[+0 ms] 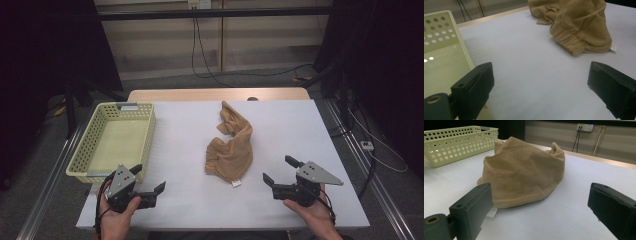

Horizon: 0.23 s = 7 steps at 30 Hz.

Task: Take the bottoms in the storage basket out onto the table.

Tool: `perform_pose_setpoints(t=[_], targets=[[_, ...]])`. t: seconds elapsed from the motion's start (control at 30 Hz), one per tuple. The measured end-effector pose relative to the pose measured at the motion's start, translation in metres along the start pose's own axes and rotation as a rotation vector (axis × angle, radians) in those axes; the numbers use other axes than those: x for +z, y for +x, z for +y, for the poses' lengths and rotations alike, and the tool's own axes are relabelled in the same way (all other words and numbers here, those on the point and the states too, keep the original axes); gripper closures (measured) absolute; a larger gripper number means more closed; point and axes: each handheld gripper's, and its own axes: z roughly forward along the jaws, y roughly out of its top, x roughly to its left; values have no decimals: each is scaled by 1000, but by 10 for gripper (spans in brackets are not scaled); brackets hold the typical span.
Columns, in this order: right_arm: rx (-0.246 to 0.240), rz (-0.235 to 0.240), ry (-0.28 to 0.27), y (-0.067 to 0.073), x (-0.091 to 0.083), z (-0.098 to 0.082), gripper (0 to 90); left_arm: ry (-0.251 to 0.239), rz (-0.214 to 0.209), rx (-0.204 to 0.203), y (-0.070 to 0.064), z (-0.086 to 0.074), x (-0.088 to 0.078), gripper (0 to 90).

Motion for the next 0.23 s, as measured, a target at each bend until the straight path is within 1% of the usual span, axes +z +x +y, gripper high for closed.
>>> perform_pose_setpoints(t=[0.23], targets=[[10, -4, 3, -1, -1, -1, 51, -9, -2, -2, 0, 2, 2, 71]])
